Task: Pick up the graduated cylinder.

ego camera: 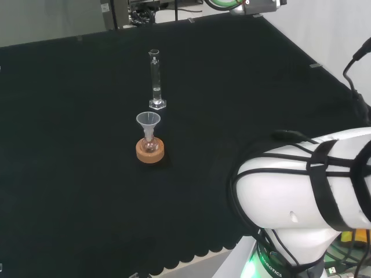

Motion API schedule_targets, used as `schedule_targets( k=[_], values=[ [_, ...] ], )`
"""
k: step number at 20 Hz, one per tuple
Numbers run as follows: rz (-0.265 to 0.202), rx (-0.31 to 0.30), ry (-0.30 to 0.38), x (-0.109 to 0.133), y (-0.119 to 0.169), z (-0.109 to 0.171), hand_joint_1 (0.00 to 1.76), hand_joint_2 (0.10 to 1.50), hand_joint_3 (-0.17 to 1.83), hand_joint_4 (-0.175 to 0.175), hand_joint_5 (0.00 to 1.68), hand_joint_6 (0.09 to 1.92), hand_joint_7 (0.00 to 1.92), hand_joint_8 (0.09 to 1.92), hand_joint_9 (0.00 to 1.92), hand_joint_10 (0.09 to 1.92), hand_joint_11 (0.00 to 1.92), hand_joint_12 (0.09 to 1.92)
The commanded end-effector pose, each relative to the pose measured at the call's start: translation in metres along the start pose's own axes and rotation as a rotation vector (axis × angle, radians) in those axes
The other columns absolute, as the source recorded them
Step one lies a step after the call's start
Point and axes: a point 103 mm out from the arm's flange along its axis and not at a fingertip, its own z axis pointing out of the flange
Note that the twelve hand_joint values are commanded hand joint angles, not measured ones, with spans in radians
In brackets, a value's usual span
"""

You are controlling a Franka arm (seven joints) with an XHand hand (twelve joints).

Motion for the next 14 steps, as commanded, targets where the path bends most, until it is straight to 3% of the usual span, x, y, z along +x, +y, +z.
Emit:
schedule_targets(
  k=[1, 12, 14],
  values=[
    [0.042, 0.069, 0.008, -0.025, 0.046, 0.049, 0.12, 1.35, 0.01, -0.027, 0.17, 0.09, 0.0, 0.29, 0.38, 0.09, 0.01, 1.39],
    [-0.019, 0.098, 0.1, -0.04, 0.168, 0.134, 0.25, 1.29, -0.02, -0.033, 0.17, 0.09, 0.0, 0.37, 0.39, 0.09, 0.01, 1.39],
    [-0.043, 0.108, 0.109, -0.037, 0.186, 0.15, 0.29, 1.27, -0.04, -0.035, 0.17, 0.09, 0.0, 0.42, 0.33, 0.27, 0.02, 1.39]
  ],
)
